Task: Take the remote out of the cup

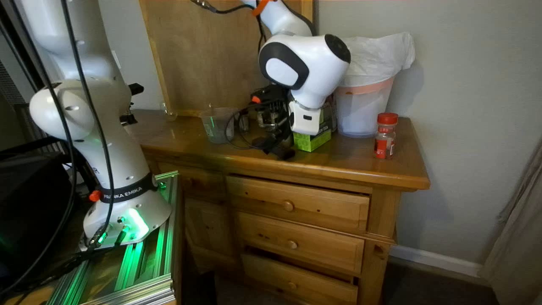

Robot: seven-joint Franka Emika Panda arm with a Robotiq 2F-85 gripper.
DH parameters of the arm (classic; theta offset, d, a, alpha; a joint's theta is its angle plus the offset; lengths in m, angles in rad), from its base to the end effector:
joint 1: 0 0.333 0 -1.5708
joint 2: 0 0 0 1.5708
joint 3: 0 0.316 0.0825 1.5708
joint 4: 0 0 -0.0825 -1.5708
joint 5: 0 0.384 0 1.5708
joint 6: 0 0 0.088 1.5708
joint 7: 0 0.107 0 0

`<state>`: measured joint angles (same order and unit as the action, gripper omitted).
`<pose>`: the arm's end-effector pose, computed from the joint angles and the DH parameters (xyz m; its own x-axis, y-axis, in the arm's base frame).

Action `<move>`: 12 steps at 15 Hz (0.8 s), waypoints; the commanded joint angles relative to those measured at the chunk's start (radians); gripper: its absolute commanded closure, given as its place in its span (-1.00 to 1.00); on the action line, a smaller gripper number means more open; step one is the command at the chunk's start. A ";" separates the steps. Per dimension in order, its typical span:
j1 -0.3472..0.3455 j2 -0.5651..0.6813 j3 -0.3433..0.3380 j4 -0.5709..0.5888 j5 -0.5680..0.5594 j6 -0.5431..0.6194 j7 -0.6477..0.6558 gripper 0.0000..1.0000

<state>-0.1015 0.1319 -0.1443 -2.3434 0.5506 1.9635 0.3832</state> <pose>0.4518 -0.0791 0.2541 0.4713 -0.6491 -0.5971 -0.8438 -0.5288 -0.0911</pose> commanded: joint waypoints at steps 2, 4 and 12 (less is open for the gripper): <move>0.000 -0.302 0.012 -0.173 -0.206 -0.017 -0.046 -1.00; -0.001 -0.418 0.029 -0.222 -0.233 -0.017 -0.083 -1.00; 0.002 -0.607 0.072 -0.251 -0.200 -0.044 -0.153 -1.00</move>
